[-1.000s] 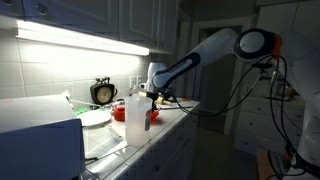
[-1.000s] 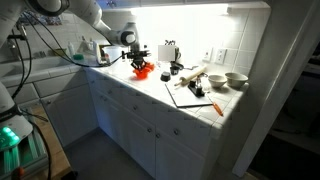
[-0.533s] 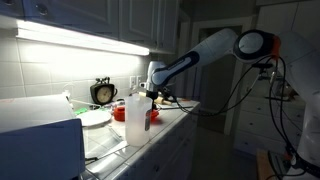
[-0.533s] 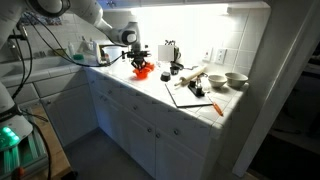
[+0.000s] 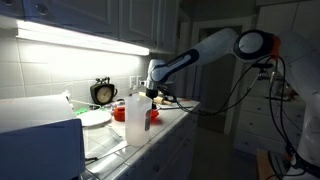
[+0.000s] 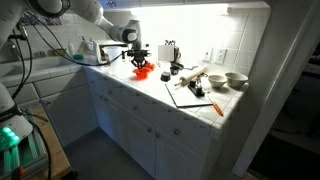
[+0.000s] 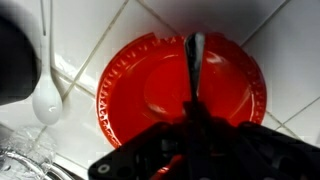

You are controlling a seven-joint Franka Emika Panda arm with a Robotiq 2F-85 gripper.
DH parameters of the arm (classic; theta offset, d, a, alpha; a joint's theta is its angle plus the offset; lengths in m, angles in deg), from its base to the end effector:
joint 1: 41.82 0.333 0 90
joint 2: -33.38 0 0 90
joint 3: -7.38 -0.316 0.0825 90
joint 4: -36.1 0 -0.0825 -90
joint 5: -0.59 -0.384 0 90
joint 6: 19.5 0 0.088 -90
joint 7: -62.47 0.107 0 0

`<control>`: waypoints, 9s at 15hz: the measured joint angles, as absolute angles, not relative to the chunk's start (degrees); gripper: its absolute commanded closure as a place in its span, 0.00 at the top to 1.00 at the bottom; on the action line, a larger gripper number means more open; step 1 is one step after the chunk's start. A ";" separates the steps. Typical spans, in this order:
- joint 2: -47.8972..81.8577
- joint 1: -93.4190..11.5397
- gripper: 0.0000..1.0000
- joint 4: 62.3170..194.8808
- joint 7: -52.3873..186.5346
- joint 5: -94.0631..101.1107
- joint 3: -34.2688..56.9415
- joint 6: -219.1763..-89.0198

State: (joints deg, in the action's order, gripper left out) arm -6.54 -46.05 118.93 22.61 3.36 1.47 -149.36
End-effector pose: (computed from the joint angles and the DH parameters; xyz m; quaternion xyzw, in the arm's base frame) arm 0.7343 0.0055 0.2907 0.9329 0.3541 0.0645 0.0089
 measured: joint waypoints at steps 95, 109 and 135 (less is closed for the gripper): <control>29.67 -39.97 0.02 157.84 -21.28 -28.49 -8.06 -182.51; 33.71 -40.68 0.02 153.95 -20.41 -22.67 1.33 -158.37; 9.03 -43.48 0.02 137.33 -3.50 -3.30 7.32 -161.93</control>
State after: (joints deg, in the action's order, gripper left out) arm 9.03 -43.48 137.33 -3.50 -3.30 7.32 -161.93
